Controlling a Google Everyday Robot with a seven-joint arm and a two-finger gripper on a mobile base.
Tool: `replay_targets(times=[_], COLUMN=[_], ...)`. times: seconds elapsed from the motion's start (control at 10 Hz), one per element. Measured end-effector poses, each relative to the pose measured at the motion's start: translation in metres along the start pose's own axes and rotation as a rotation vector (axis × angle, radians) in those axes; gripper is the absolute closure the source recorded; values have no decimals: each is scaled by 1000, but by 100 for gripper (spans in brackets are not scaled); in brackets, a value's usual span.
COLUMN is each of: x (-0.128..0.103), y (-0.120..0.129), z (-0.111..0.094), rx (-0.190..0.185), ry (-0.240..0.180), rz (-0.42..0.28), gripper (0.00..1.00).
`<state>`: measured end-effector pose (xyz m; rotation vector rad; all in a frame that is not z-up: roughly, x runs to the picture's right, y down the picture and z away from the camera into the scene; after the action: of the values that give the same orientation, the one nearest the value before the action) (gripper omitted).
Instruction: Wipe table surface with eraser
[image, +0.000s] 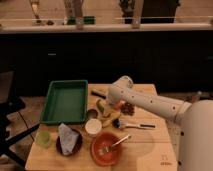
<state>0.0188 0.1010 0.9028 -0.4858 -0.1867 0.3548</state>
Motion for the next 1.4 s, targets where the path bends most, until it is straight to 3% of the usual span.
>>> replay_targets(times=[0.7,1.4], x=[-10,-37], y=[-30,-61], z=[-9,3], rx=[26,39], ry=[-31,-81], rz=[12,15], gripper=[20,20])
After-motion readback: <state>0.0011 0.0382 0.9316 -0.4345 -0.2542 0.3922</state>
